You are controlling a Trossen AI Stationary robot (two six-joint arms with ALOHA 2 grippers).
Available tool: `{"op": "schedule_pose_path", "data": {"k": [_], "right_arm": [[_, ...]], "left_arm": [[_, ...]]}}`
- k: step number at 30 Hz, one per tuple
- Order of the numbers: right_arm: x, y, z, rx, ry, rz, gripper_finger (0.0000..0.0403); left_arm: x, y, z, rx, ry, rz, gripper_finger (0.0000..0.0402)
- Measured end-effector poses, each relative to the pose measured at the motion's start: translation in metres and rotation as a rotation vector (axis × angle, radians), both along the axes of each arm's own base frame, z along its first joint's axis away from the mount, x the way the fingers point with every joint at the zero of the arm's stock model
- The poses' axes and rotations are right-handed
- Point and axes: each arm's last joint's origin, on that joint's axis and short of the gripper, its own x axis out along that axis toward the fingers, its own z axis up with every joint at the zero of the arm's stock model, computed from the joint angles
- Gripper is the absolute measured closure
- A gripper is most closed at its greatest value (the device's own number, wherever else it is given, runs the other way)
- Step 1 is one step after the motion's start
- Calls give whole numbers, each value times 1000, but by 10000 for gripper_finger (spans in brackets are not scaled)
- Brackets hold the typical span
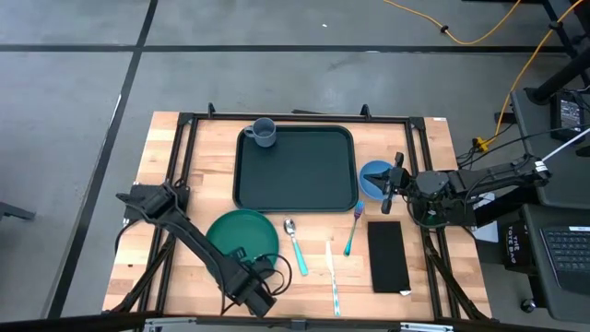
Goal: Set up tray
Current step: Put the green plate in the bottom left of the black serving tray
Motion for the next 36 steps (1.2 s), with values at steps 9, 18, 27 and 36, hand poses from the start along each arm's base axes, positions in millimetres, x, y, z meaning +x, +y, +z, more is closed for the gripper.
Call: {"op": "schedule_pose_path", "data": {"k": [9, 18, 27, 36], "right_arm": [[0, 0, 0, 0, 1, 0, 393], [0, 0, 0, 0, 1, 0, 393], [0, 0, 0, 0, 0, 0, 393], [0, 0, 0, 0, 0, 1, 393]], "left_arm": [[4, -3, -9, -1, -9, -26, 267], [6, -6, -15, 16, -26, -57, 271], [8, -7, -25, 25, 7, -110, 273], [8, -6, -25, 51, -6, -113, 302]]}}
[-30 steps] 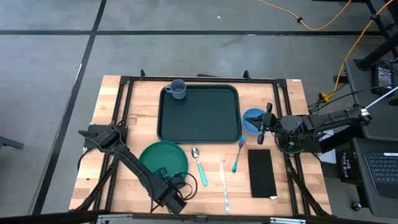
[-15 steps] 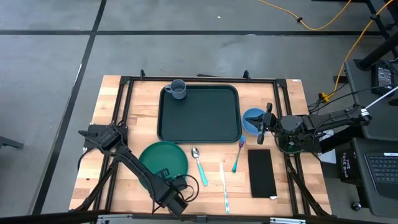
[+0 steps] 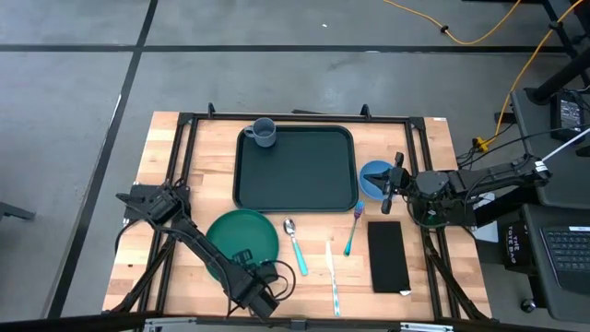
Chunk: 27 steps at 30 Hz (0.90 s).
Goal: Set up tray
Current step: Put the green plate in the bottom left of the black serving tray
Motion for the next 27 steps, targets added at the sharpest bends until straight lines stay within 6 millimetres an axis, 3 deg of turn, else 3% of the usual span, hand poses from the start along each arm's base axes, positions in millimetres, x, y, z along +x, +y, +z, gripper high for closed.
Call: {"op": "schedule_pose_path", "data": {"k": [12, 21, 27], "right_arm": [[0, 0, 0, 0, 0, 0, 393], [0, 0, 0, 0, 0, 0, 393], [0, 0, 0, 0, -1, 0, 393]], "left_arm": [[-1, 0, 0, -10, 14, 4, 394], [-10, -11, 1, -30, 24, -30, 398], [-17, -20, 23, -16, -18, -37, 399]]}}
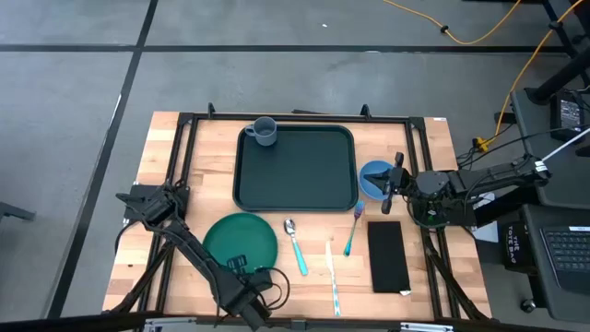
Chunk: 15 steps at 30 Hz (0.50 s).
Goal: Set up tray
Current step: Put the green plate in the bottom left of the black serving tray
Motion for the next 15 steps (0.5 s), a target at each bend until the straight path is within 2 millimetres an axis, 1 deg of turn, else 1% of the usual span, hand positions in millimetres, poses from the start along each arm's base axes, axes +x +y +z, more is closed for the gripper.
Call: {"op": "schedule_pose_path", "data": {"k": [2, 8, 15], "right_arm": [[0, 0, 0, 2, 0, -1, 393], [0, 0, 0, 19, -4, -6, 393], [0, 0, -1, 17, 1, -6, 393]], "left_arm": [[0, -2, 13, 25, -25, -5, 399], [-4, -5, 41, 82, -51, -2, 400], [-10, -5, 60, 145, -64, -18, 400]]}}
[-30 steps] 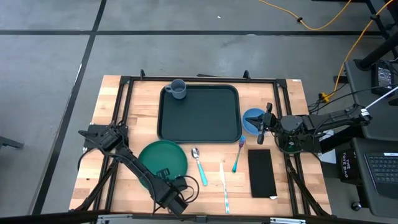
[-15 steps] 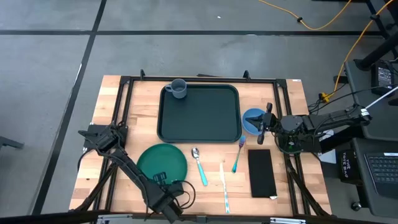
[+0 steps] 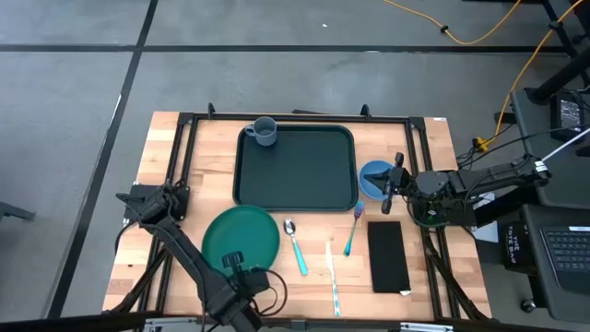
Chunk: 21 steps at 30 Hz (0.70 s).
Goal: Set up tray
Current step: Put the green plate in the bottom left of the black serving tray
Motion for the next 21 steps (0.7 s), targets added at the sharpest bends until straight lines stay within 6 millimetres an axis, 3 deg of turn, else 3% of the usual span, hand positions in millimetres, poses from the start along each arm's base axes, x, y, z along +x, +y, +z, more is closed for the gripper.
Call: {"op": "schedule_pose_path", "data": {"k": [9, 21], "right_arm": [[0, 0, 0, -2, 0, 0, 393], [0, 0, 0, 0, -1, 0, 393]], "left_arm": [[-5, 11, 7, 109, 69, -28, 400], [22, 41, 7, 174, 124, -207, 400]]}}
